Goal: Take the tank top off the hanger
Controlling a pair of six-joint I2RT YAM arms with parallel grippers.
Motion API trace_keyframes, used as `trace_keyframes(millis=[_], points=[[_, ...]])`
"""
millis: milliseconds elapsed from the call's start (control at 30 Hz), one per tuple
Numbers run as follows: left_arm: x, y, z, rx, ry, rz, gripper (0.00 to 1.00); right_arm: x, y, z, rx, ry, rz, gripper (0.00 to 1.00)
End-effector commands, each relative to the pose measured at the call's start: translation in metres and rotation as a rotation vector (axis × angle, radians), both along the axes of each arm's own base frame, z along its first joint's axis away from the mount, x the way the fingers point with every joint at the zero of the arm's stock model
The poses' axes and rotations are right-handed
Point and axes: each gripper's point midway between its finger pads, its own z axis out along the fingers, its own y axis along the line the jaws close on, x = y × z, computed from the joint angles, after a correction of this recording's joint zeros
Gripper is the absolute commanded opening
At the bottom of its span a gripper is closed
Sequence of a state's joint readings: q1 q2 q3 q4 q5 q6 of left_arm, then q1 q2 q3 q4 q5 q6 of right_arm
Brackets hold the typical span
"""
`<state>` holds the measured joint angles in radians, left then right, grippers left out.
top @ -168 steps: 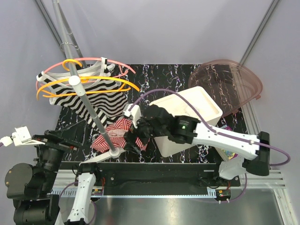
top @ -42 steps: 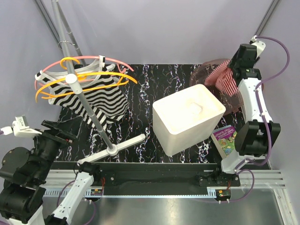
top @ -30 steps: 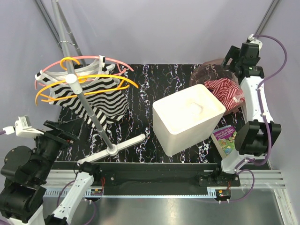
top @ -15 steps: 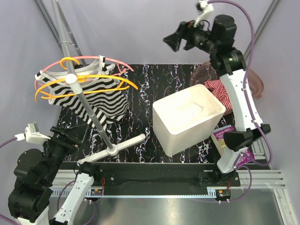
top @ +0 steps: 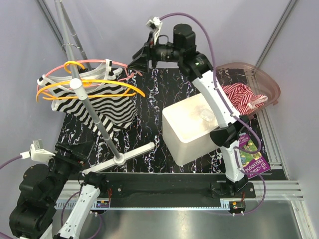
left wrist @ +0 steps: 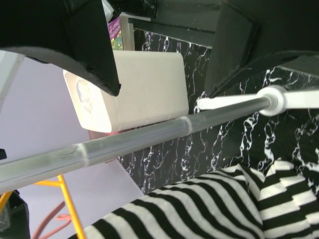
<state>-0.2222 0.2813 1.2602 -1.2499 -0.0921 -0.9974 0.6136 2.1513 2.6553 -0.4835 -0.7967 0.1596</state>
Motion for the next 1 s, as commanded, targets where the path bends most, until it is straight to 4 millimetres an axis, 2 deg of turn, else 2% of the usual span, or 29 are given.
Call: trace_keyframes(millis=[0,167,267,567,633,800,900,967], points=[[-0.005,-0.001,-0.019,-0.058,0.062,0.02,0.73,-0.03,0.02,0.02,0.049,-0.045,0.075,0.73],[-0.005,-0.007,-0.03,-0.088,0.093,-0.005,0.73,-0.033,0.038,0.004,0.027,-0.026,0.078,0.72],[-0.006,-0.009,-0.028,-0.092,0.091,-0.012,0.73,-0.029,0.044,-0.006,0.014,-0.011,0.069,0.7],[0.0,-0.008,-0.027,-0.065,0.093,-0.012,0.73,-0.026,0.056,-0.019,0.009,-0.012,0.087,0.64],[0.003,-0.01,-0.032,-0.064,0.116,-0.017,0.73,-0.025,0.058,-0.019,0.011,-0.012,0.087,0.62],[0.013,-0.026,-0.048,-0.069,0.203,-0.087,0.73,-0.028,0.063,-0.021,0.018,-0.001,0.104,0.5],[0.015,-0.028,-0.049,-0.06,0.21,-0.098,0.74,-0.038,0.071,-0.025,0.019,-0.001,0.156,0.45],[0.017,-0.029,-0.046,-0.052,0.195,-0.106,0.74,-0.041,0.075,-0.03,0.013,-0.003,0.178,0.36]])
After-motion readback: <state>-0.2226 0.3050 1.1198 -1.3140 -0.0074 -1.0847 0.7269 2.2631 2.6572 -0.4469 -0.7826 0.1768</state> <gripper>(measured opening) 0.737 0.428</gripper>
